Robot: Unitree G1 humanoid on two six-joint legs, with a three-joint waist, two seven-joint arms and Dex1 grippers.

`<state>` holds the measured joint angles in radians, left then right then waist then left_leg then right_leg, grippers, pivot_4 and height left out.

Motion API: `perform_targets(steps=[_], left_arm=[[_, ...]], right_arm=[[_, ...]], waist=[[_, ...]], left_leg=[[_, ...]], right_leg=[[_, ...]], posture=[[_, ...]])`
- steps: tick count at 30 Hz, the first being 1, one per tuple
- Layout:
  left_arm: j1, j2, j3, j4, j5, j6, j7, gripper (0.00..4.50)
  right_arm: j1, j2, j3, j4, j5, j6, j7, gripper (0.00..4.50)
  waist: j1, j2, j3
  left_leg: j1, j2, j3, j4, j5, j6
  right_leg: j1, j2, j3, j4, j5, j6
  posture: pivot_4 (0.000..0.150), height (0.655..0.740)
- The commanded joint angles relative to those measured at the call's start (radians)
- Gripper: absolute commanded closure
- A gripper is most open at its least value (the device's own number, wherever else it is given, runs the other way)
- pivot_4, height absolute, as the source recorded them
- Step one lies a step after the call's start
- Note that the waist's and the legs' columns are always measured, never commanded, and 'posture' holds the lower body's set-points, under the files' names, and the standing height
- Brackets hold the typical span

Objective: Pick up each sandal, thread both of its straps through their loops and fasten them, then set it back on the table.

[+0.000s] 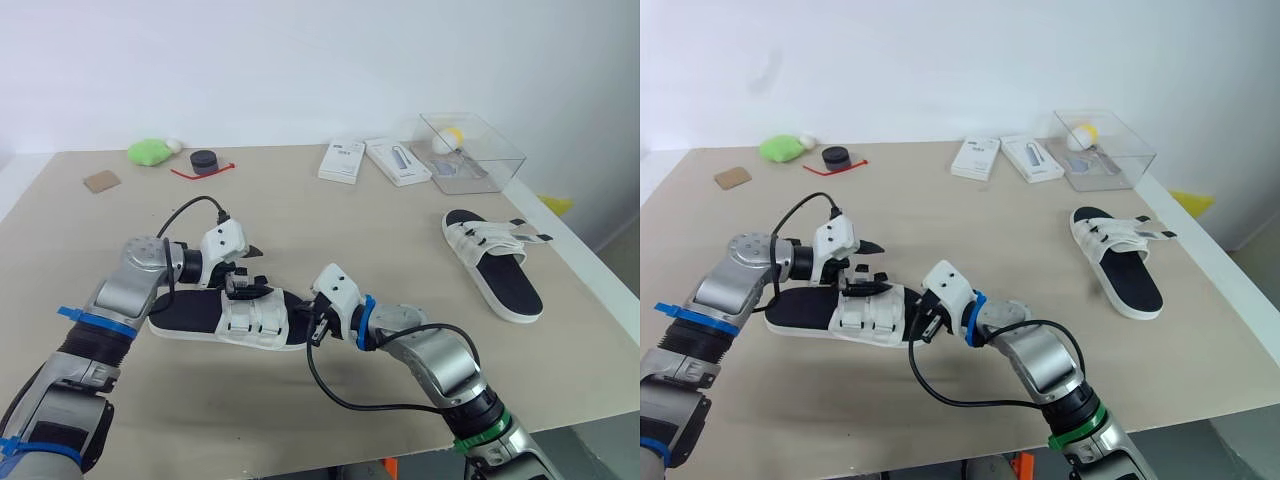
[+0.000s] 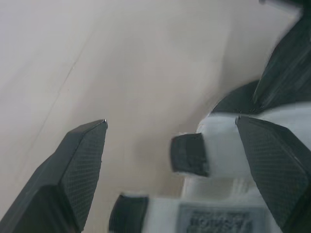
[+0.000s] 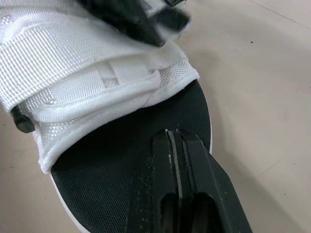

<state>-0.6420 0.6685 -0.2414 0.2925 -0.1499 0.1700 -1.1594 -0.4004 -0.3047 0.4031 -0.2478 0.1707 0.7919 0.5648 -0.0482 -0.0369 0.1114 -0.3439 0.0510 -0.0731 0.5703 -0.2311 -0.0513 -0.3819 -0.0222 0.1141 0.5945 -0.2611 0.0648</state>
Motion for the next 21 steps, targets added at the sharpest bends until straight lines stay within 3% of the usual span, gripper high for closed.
perform_targets(steps=[1,7,12,16,21], left_arm=[[-0.014,0.009,-0.013,0.035,0.055,-0.069,-0.014,0.14],[-0.046,-0.007,0.109,0.019,-0.086,0.036,-0.056,0.14],[-0.033,0.032,0.28,-0.046,-0.243,0.095,-0.085,0.14],[0.106,0.125,0.292,-0.124,-0.194,-0.12,-0.194,0.0],[0.181,0.158,0.287,-0.036,-0.09,-0.492,-0.229,0.0]], right_arm=[[0.012,-0.014,0.008,0.043,-0.015,0.037,-0.003,4.5],[0.016,0.027,-0.098,0.0,0.043,-0.07,-0.007,4.5],[0.049,0.017,-0.25,-0.124,0.214,-0.085,0.084,4.5],[0.074,-0.068,-0.376,-0.203,0.376,-0.018,0.179,3.49],[0.063,-0.217,-0.497,-0.262,0.563,0.053,0.302,1.45]], waist=[[0.0,0.0,0.0],[-0.001,0.0,0.002],[0.0,-0.001,0.004],[-0.003,0.001,0.003],[0.005,0.002,0.006]], left_leg=[[0.0,0.0,0.0,0.0,0.0,0.0],[-0.002,0.0,0.0,0.0,0.001,0.001],[-0.011,-0.001,-0.001,0.0,0.003,0.005],[-0.008,-0.001,-0.003,-0.002,-0.001,0.01],[-0.008,-0.002,-0.004,-0.002,-0.002,0.012]], right_leg=[[0.0,0.0,0.0,0.0,0.0,0.0],[-0.001,0.0,0.0,0.0,0.0,0.0],[-0.003,0.001,0.0,0.0,0.011,0.003],[-0.001,0.001,0.0,-0.001,0.013,0.0],[-0.003,0.0,-0.002,-0.003,0.011,-0.002]], posture=[[0.15,0.74],[0.15,0.74],[0.15,0.74],[0.15,0.74],[0.15,0.74]])
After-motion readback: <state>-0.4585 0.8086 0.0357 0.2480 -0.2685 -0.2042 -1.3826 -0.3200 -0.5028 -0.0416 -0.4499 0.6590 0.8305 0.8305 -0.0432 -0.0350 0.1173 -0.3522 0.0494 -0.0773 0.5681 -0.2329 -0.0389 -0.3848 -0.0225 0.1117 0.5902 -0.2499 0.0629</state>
